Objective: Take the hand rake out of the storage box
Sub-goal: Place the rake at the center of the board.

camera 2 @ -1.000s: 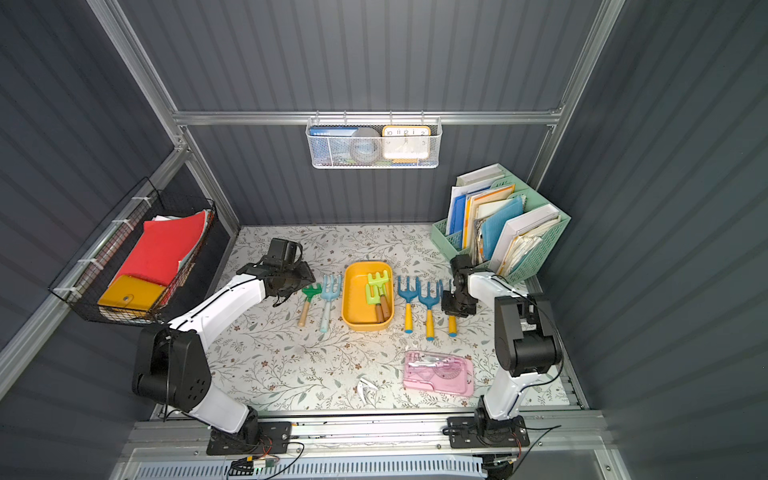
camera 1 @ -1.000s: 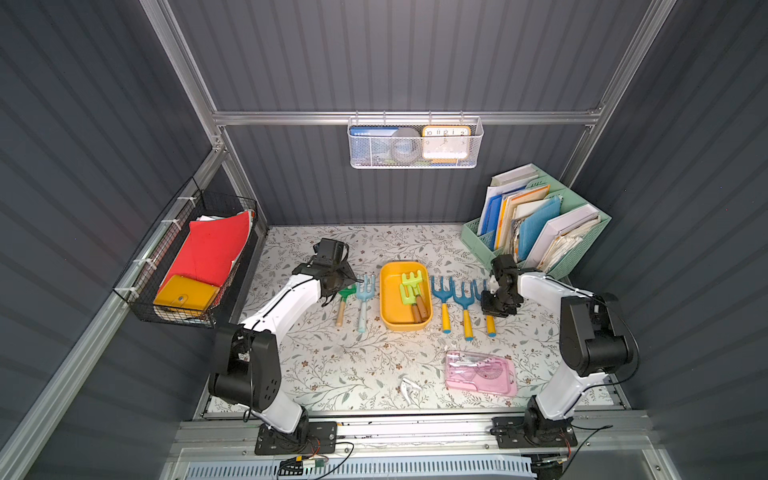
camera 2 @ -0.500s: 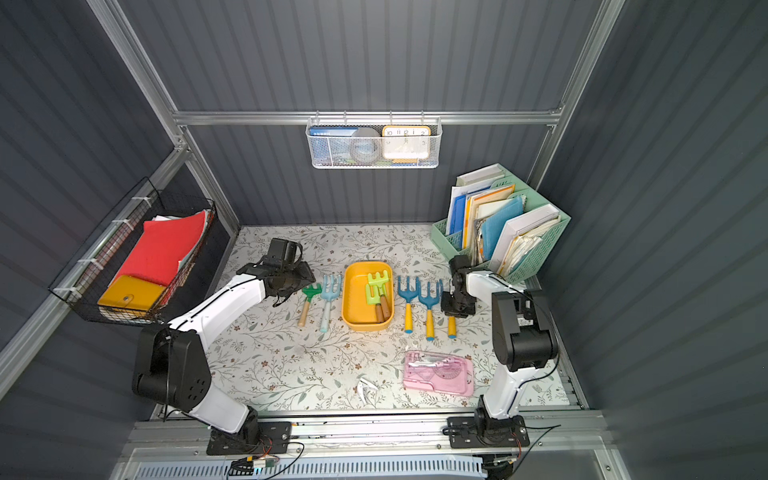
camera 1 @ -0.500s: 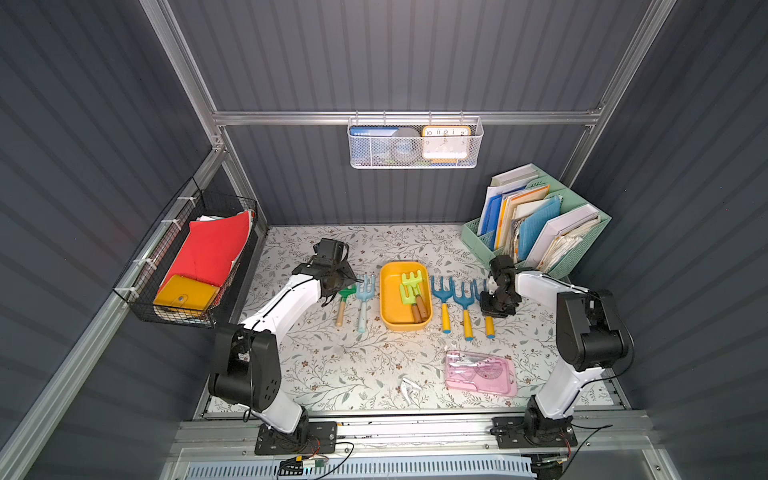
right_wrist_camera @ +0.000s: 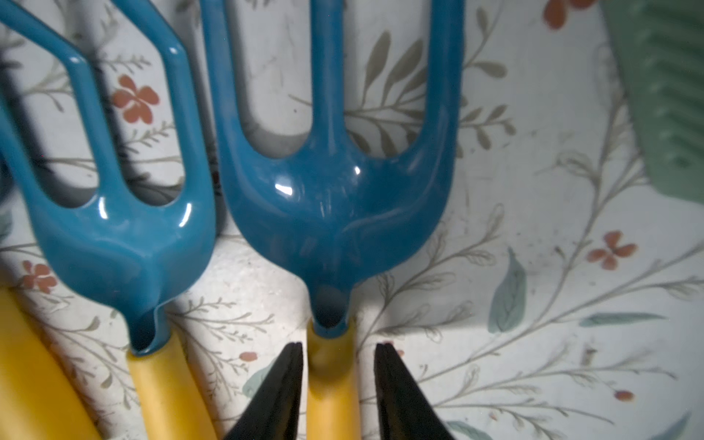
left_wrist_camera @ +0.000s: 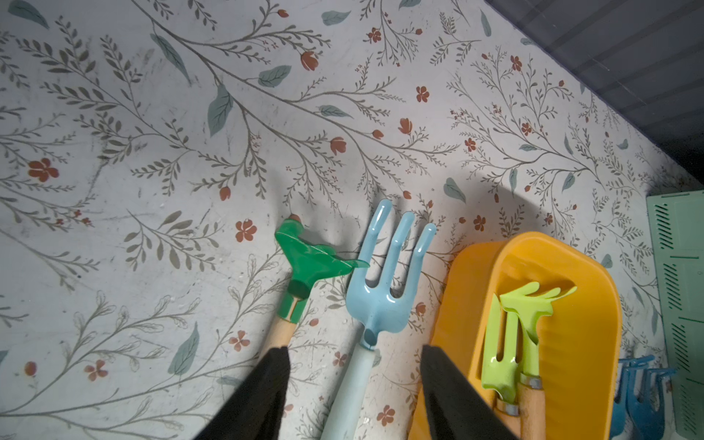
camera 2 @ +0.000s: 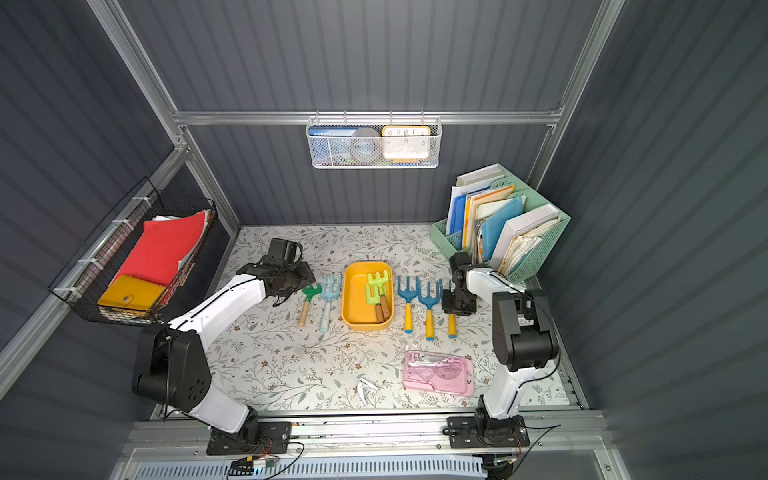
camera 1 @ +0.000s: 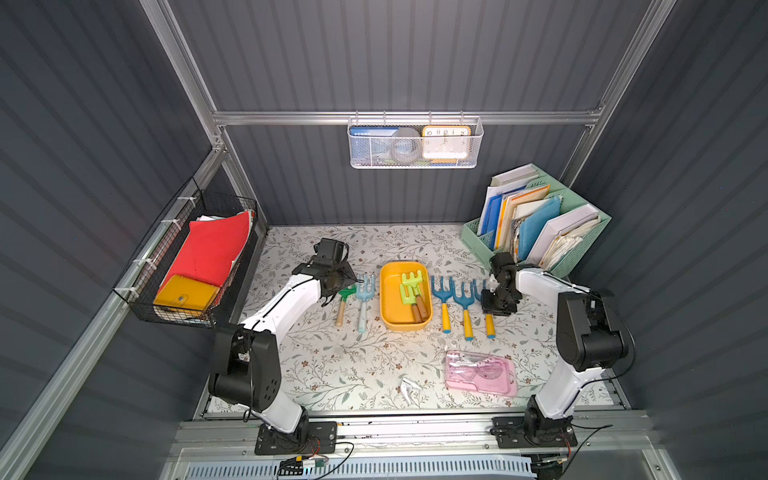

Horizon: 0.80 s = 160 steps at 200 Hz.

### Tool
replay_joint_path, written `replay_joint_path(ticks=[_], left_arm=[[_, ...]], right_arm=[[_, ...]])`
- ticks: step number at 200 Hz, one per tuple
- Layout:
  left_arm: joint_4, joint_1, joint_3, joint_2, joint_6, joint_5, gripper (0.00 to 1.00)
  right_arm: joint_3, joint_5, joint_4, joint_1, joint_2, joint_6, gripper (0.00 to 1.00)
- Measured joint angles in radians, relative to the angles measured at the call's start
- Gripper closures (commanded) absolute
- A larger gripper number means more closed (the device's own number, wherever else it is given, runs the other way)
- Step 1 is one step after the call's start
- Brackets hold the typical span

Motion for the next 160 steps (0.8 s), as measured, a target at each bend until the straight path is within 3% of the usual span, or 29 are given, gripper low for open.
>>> replay_joint_path(ticks=[43, 87, 135, 160], left_arm=[[-0.048, -0.102, 0.1, 0.0, 0.037, -0.103, 0.39], [-0.074, -0.262, 0.154, 0.021, 0.031, -0.17, 0.39], [-0.045, -0.402, 0.175, 0.142, -0.088, -0.157, 0.41], [-0.041, -0.446, 0.272, 0.275, -0.137, -0.157, 0.43]], right_arm=[[0.052, 0.034, -0.043, 0.013, -0.124, 0.011, 0.59], [0.083, 0.08, -0.068, 0.115, -0.239, 0.069, 0.57], [0.047, 0.112, -0.061, 0.198, -0.307, 0.188, 0.56], [-0.015, 0.119, -0.044, 0.233, -0.361, 0.245, 0.56]])
